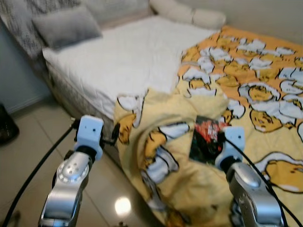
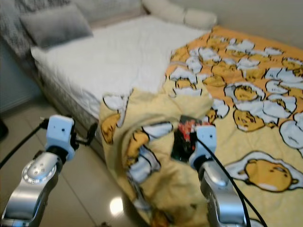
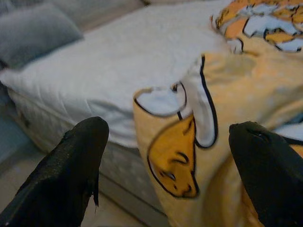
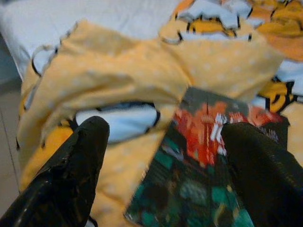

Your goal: Clean up the room

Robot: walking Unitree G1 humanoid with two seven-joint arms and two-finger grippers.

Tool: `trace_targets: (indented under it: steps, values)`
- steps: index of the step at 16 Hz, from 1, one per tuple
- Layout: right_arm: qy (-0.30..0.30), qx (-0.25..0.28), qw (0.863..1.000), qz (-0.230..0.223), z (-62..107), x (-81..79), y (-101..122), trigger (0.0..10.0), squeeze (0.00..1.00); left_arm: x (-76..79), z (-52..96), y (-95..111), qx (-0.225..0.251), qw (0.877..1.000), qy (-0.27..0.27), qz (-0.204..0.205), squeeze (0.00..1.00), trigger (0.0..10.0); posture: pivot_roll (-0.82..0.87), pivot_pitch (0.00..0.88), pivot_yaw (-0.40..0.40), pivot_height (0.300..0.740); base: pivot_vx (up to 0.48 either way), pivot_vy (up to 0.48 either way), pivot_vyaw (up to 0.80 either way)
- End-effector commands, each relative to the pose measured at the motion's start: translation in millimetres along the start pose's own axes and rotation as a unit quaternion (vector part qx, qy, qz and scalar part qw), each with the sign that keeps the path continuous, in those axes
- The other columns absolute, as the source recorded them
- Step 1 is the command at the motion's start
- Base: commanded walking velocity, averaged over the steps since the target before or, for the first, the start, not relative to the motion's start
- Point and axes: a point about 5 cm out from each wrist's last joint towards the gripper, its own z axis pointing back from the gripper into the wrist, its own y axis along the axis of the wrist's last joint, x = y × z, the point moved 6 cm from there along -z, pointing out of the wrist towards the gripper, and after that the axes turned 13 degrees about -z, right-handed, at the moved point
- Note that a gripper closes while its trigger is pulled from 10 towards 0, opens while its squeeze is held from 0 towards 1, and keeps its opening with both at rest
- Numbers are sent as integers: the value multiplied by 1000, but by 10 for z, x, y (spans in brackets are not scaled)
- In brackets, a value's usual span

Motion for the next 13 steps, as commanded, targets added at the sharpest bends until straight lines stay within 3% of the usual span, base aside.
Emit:
trace_targets:
  steps: [1,6,9,10,11,13]
  values:
    - [3,-3,1000,-5,-1,-2,1,10000,0,-42,9,-31,-8,1000,6,1,702,10000,-34,0,-15,740,0,0,0]
    - [9,-7,1000,-21,-14,-5,13,10000,0,2,29,-56,-6,1000,-11,-13,686,10000,-42,0,-14,740,0,0,0]
    - [-11,-18,1000,-22,-122,110,1,10000,0,158,17,-61,-3,997,-68,-35,686,10000,-50,0,-15,740,0,0,0]
    - [-20,-21,999,-35,-161,162,-14,10000,831,207,15,-41,3,996,-85,-39,686,10000,-51,0,-18,740,0,0,0]
    - [-29,-25,998,-51,-204,219,-35,10000,1000,258,16,-20,9,994,-103,-41,690,10000,-51,0,-19,740,0,0,0]
    - [-47,-32,995,-84,-306,327,-67,10000,1000,365,35,56,28,988,-147,-25,690,10000,-54,0,-21,740,0,0,0]
